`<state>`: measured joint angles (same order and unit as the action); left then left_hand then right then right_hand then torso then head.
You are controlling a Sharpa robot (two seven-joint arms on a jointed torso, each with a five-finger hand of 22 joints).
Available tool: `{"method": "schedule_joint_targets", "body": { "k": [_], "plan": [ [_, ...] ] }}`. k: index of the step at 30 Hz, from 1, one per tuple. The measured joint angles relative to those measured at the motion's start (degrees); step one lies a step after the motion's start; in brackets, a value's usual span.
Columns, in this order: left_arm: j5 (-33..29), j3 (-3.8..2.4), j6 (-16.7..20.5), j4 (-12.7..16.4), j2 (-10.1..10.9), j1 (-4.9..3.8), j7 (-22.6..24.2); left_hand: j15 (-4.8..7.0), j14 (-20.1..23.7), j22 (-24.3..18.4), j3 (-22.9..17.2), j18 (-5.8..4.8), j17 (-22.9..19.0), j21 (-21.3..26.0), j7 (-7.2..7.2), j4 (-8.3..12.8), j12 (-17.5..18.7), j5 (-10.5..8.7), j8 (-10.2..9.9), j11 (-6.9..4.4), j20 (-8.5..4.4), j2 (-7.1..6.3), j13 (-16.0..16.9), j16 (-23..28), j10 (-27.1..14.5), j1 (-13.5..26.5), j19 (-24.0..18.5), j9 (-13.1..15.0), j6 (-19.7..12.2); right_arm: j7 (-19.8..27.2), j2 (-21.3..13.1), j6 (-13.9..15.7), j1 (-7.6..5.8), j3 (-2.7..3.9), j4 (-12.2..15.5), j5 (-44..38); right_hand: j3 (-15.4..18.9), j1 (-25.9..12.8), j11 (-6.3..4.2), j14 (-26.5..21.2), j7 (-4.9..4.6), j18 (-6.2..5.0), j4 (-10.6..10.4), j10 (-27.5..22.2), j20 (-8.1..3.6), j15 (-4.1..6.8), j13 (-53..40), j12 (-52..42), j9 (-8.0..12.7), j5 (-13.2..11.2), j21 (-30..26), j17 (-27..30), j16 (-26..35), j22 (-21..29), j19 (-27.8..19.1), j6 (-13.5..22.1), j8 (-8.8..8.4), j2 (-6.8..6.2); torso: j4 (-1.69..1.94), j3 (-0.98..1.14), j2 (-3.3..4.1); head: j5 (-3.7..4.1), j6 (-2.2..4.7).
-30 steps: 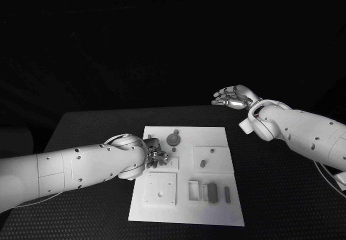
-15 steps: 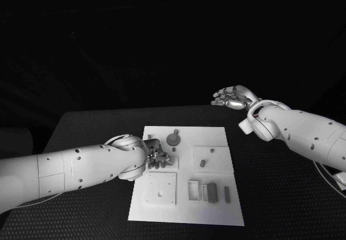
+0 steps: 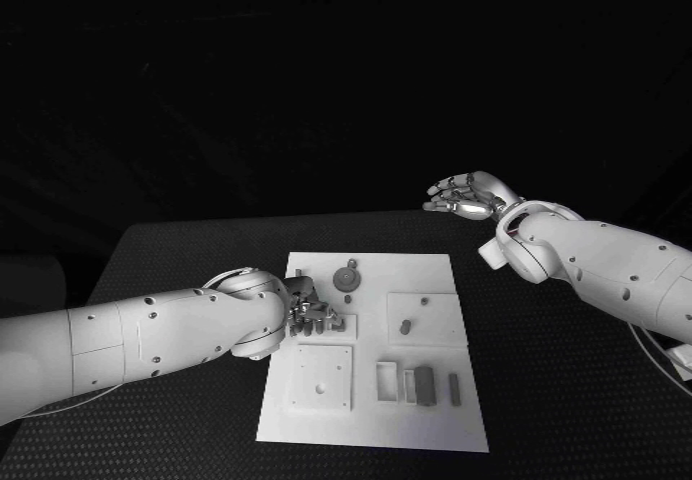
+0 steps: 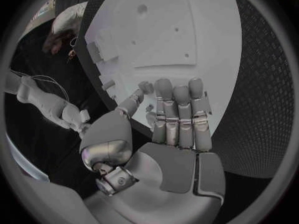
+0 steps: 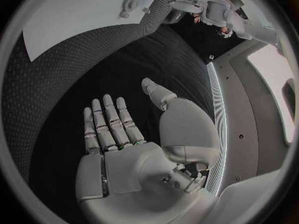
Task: Assemble the parts on the task board
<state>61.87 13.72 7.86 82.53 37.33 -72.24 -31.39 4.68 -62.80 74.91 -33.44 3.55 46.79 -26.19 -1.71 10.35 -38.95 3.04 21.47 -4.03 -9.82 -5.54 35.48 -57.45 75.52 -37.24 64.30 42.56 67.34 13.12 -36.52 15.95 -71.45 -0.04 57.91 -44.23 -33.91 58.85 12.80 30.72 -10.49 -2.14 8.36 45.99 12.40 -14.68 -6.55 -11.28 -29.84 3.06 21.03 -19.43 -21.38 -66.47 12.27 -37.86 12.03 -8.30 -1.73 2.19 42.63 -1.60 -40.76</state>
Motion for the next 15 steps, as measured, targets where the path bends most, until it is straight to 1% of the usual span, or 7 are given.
{"method": "schedule_joint_targets", "body": {
  "k": [4, 9, 11, 13, 15],
  "plan": [
    [-0.2, 0.0, 0.0, 0.0, -0.1, 0.0, 0.1, -0.19, 0.2, 0.0, 0.0, -0.01, -0.1, 0.0, 0.0, 0.0, 0.0, 0.0, 0.0, 0.0, 0.0, 0.12, -0.1, 0.0, 0.0, -0.2, 0.0, 0.0, 0.0, 0.0, 0.1, 0.0, 0.01, 0.0, 0.0, 0.0, 0.2, 0.0, 0.0, 0.0, 0.0, 0.0, -0.1, 0.0, 0.0, 0.0, 0.0, 0.0, 0.0, 0.0, 0.0, 0.0, 0.0, -0.1, 0.0, 0.0, 0.0, 0.0, 0.0, 0.0, 0.0, 0.05, 0.01],
    [-0.6, -0.01, 0.1, 0.3, 0.2, 0.0, 0.3, -0.19, 0.2, 0.0, 0.2, -0.02, -0.3, 0.0, 0.2, 0.2, 0.0, 0.0, 0.0, 0.0, 0.0, 0.12, -0.2, 0.0, 0.0, -0.2, 0.0, 0.0, -0.2, 0.0, 0.1, 0.0, 0.05, 0.0, -0.1, 0.0, 0.2, 0.0, 0.0, 0.0, 0.0, -0.01, -0.1, 0.0, 0.0, 0.01, 0.1, 0.0, 0.1, 0.0, 0.0, 0.0, 0.0, -0.1, 0.0, 0.0, 0.0, 0.0, -0.01, -0.01, 0.0, 0.05, 0.17],
    [-0.8, -0.03, 0.1, 0.4, 0.5, 0.0, 0.4, -0.4, 0.4, 0.0, 0.3, -0.03, -0.5, 0.2, -0.02, 0.3, 0.0, 0.0, 0.0, -0.17, 0.01, 0.05, -0.3, 0.0, -0.2, -0.2, -0.1, 0.0, -0.4, 0.0, 0.1, 0.0, 0.05, 0.0, -0.1, 0.0, 0.1, 0.0, 0.0, 0.0, 0.0, 0.0, -0.1, 0.0, -0.01, 0.01, 0.1, 0.0, 0.1, 0.0, 0.0, 0.0, 0.0, -0.1, 0.0, 0.0, 0.0, 0.0, -0.01, -0.02, 0.0, 0.1, 0.2],
    [-1.0, -0.05, 0.2, 0.6, 0.8, -0.02, 0.4, -0.45, 1.1, 0.0, 0.3, -0.08, -0.8, 0.7, -0.2, 0.3, 0.3, 0.0, -0.2, 0.15, -0.07, -0.21, -0.5, 0.0, -0.8, -0.5, -0.6, 0.0, -1.1, 0.0, 0.1, -0.1, 0.05, 0.0, -0.2, 0.0, 0.1, 0.0, 0.0, 0.0, 0.0, 0.0, -0.1, 0.0, 0.01, 0.01, 0.1, 0.0, 0.1, 0.0, 0.0, 0.0, 0.0, -0.1, 0.0, 0.0, -0.01, 0.0, -0.02, -0.02, 0.0, 0.15, 0.23],
    [-1.2, -0.22, 0.1, 0.9, 1.1, -0.07, 0.5, -0.68, 2.2, 0.0, 0.6, -0.17, -1.5, 1.4, -0.73, 0.6, 1.1, 0.0, -1.0, 0.69, 0.26, -0.52, -0.9, 0.3, -2.1, -1.0, -1.5, -0.1, -2.5, 0.0, 0.1, -0.1, 0.06, 0.0, -0.2, 0.0, 0.1, 0.0, 0.0, 0.0, 0.0, -0.01, -0.1, 0.0, 0.19, 0.01, 0.1, 0.0, 0.1, 0.0, 0.0, 0.0, 0.0, -0.2, -0.2, 0.0, -0.01, 0.0, -0.03, -0.02, -0.01, 0.18, 0.3]
  ]
}}
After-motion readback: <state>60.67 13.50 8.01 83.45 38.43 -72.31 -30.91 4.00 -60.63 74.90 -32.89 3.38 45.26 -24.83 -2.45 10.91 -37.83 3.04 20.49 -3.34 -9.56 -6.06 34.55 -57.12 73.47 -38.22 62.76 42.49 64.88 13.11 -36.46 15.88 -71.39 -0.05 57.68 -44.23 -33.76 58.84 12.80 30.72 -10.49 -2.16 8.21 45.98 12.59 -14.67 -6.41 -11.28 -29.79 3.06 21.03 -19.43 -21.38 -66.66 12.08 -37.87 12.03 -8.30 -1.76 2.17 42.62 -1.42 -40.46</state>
